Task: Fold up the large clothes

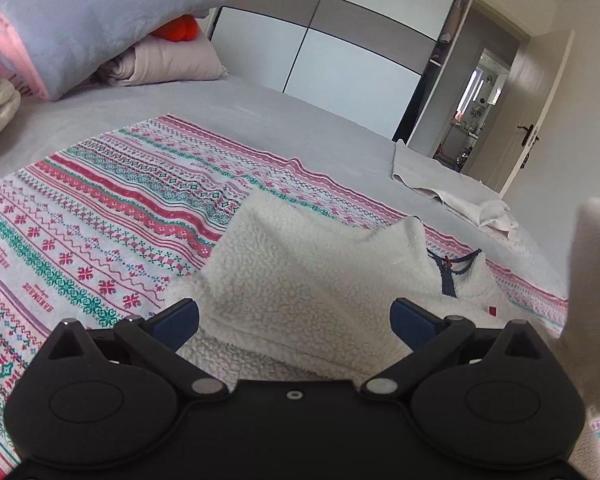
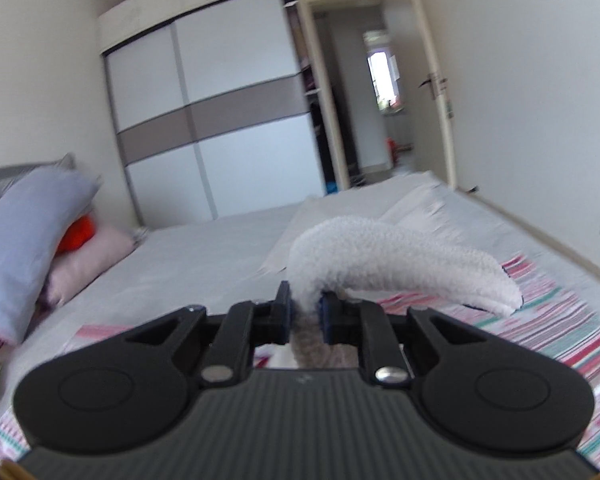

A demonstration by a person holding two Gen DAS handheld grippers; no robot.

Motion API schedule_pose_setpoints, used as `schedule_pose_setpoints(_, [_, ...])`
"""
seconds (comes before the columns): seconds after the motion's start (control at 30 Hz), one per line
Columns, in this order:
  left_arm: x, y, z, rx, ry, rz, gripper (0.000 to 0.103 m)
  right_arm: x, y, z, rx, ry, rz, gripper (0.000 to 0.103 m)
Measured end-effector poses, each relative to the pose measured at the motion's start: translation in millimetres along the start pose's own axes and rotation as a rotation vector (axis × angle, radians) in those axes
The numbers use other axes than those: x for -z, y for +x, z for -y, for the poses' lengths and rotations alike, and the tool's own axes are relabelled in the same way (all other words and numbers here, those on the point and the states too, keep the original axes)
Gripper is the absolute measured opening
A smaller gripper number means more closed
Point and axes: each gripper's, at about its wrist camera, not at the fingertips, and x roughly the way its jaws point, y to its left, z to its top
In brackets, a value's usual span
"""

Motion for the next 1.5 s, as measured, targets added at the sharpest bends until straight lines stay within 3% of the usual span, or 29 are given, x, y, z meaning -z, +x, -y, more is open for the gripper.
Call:
schedule_pose_setpoints(0.13, [-1.0, -3.0, -1.5, 0.018, -0.022, -0.001, 0.103, 56.3, 41.0, -49.4, -0.061, -0.039, -0.127, 0.013])
schedule_pose_setpoints(0.27, [-0.1, -5.8, -0.1, 0.025, -0.016, -0.003, 0.103, 127.3, 79.2, -84.6, -0.061, -0.106, -0.315, 0.019])
schedule_pose_setpoints(0.3, [-0.1, -6.5, 0.3, 0.025, -0.011, -0.002, 0.103, 147.9, 81.9, -93.2, -0.055, -0.124, -0.374, 0.026])
schedule_pose_setpoints(0.33, [-0.3, -7.5, 0.0, 0.026, -0.004, -0.001, 0.103, 163.7, 83.7, -99.1, -0.061, -0.144, -0.43, 0.041])
schedule_pose_setpoints(0.37, [-0.3, -8.3, 0.3, 0.024, 0.004, 0.0, 0.103, 171.2, 81.4, -101.8, -0.075, -0.167, -0.427, 0.045])
schedule_pose_setpoints(0.43, [-0.5, -9.8, 0.8, 0.018, 0.022, 0.005, 0.103, 172.6, 61.6, -108.6, -0.113, -0.193, -0.409, 0.063])
schedule_pose_setpoints(0.47, [-0.8, -10.4, 2.1, 0.015, 0.034, 0.007, 0.103, 168.4, 54.8, -106.6, -0.14, -0.175, -0.422, 0.064])
schedule_pose_setpoints(0.57, [1.7, -11.5, 13.7, 0.026, 0.102, 0.005, 0.103, 150.6, 24.7, -86.8, -0.197, -0.107, -0.415, 0.064])
schedule_pose_setpoints(0.67, [9.0, -12.1, 40.9, 0.045, 0.26, -0.008, 0.103, 127.8, -3.3, -52.4, -0.205, -0.021, -0.36, 0.064])
schedule_pose_setpoints(0.8, [22.4, -10.8, 98.6, 0.074, 0.491, -0.019, 0.103, 115.4, -25.6, 9.2, -0.151, 0.159, -0.25, 0.063])
schedule_pose_setpoints(0.87, [29.6, -7.0, 129.2, 0.091, 0.597, -0.022, 0.103, 114.5, -28.4, 37.0, -0.104, 0.242, -0.231, 0.057])
schedule_pose_setpoints(0.97, [44.6, 5.3, 172.8, 0.102, 0.726, -0.008, 0.103, 114.8, -31.9, 65.0, -0.01, 0.254, -0.204, 0.055])
schedule_pose_setpoints(1.1, [67.4, 32.4, 214.9, 0.056, 0.876, 0.024, 0.102, 122.7, -29.2, 92.1, 0.005, 0.297, -0.197, 0.054])
schedule_pose_setpoints(1.13, [68.2, 41.7, 219.9, 0.038, 0.857, 0.018, 0.102, 127.9, -26.4, 95.5, -0.001, 0.307, -0.203, 0.054])
schedule_pose_setpoints(1.23, [58.8, 65.9, 210.6, -0.029, 0.704, -0.037, 0.069, 132.2, -19.0, 106.7, 0.0, 0.314, -0.223, 0.052])
schedule_pose_setpoints(1.27, [53.2, 68.3, 200.2, -0.052, 0.643, -0.042, 0.065, 133.8, -17.2, 111.4, -0.002, 0.327, -0.229, 0.052])
schedule_pose_setpoints(1.37, [32.7, 60.8, 153.5, -0.106, 0.436, -0.031, 0.063, 141.2, -10.9, 123.5, -0.023, 0.37, -0.257, 0.051])
schedule_pose_setpoints(1.5, [16.6, 44.0, 71.4, 0.061, 0.238, -0.096, 0.066, 145.2, -11.0, 128.3, -0.05, 0.391, -0.266, 0.052])
